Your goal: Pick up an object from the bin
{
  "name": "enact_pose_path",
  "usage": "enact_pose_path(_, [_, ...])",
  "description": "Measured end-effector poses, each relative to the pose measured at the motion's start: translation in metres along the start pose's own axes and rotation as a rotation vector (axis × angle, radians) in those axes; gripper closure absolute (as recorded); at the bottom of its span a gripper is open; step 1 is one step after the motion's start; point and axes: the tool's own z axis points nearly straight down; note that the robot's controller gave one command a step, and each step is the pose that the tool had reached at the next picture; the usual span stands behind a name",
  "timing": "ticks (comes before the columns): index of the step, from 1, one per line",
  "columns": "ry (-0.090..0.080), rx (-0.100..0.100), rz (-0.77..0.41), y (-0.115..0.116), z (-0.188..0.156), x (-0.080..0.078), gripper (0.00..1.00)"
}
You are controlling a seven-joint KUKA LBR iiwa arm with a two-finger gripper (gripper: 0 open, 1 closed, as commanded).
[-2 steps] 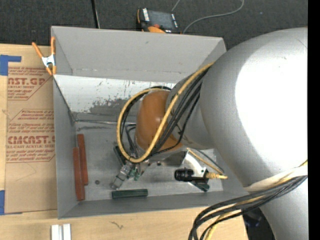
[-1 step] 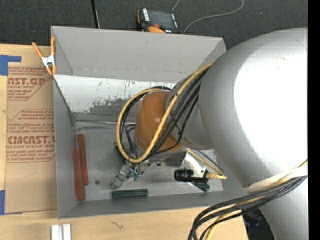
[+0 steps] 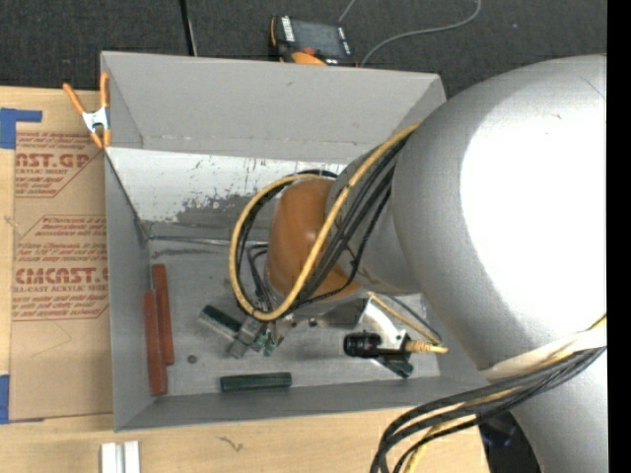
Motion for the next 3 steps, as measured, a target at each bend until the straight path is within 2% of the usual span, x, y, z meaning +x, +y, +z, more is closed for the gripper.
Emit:
enact_pose_path(2, [-0.003,-0.002,-0.002,0.002,-0.087,0.000,1.00])
enact_pose_path(3, [-0.001,0.000,-0.003,0.002,-0.094,0.000,1.00])
